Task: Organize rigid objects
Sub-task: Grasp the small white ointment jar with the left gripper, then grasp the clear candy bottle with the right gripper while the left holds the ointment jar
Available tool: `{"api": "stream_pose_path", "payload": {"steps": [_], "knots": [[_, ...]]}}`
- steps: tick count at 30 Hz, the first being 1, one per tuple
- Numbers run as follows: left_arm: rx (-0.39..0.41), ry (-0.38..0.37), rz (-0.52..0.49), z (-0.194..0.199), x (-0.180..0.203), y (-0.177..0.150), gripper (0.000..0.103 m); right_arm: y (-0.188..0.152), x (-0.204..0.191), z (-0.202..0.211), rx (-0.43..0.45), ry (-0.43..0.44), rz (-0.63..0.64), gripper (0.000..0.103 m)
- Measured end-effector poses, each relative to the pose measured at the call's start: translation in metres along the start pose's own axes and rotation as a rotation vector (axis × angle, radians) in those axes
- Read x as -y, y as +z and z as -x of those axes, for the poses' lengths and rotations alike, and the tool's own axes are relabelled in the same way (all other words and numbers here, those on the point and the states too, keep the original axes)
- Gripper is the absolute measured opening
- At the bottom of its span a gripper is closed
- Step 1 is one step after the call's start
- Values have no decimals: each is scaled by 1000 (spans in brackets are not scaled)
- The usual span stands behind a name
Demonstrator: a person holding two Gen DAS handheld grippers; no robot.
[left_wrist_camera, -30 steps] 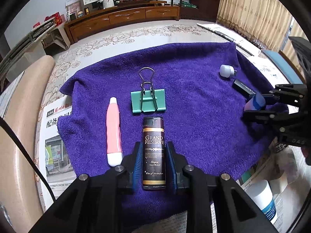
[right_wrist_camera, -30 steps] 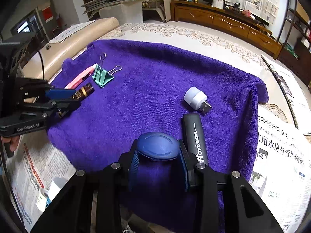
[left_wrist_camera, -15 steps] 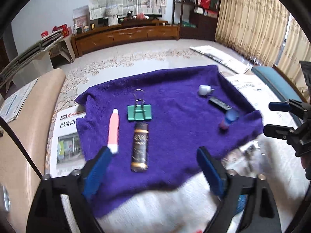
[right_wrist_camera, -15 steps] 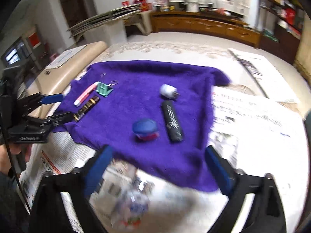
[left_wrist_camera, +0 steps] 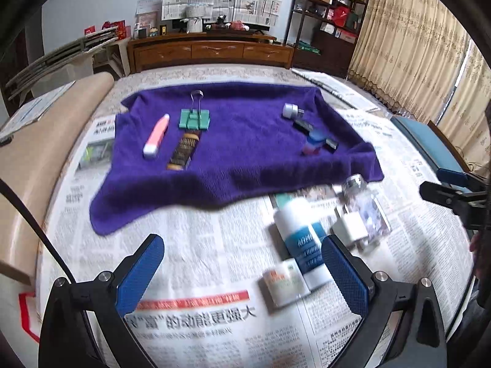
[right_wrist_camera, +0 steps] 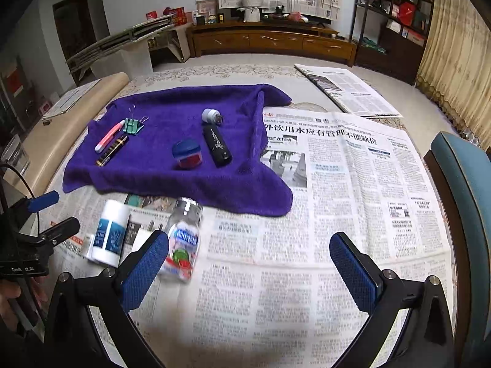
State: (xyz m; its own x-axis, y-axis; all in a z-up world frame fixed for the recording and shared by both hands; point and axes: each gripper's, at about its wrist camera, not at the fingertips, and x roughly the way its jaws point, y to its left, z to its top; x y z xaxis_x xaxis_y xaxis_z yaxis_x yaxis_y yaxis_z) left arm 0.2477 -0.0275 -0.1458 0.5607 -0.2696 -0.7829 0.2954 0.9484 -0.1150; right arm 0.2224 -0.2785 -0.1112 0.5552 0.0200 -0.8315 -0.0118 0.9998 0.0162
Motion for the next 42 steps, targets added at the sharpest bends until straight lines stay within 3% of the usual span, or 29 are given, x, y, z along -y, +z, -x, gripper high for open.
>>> {"api": "stream_pose_path", "payload": {"steps": [11, 15, 17, 25, 26, 29, 30, 36, 42], "knots": [[-12, -4, -42, -1, 27, -12, 103, -17, 8, -1, -11, 35, 5, 103], [-11, 93, -73, 0, 36, -15, 103, -21, 9, -2, -27, 43, 6, 103], [-11, 115, -29, 3, 29, -17, 103, -22, 10, -2, -26, 46, 6, 103], [-57, 135, -14, -14, 26, -29, 102, -26, 11, -2, -35, 45, 14, 103], [-54, 141, -22, -16, 29, -29, 97, -27, 11, -3, -36, 46, 15, 103], [-41, 127, -28, -19, 35, -32, 51, -28, 10, -4, -38, 46, 19, 103], [-35, 129, -36, -17, 37, -33, 43, -28, 10, -4, -39, 48, 20, 103], [-9, 91, -37, -14, 37, -35, 28, -29, 9, -8, -47, 43, 21, 103], [9, 50, -5, -12, 29, -33, 28, -26, 7, -13, -49, 50, 21, 103]]}}
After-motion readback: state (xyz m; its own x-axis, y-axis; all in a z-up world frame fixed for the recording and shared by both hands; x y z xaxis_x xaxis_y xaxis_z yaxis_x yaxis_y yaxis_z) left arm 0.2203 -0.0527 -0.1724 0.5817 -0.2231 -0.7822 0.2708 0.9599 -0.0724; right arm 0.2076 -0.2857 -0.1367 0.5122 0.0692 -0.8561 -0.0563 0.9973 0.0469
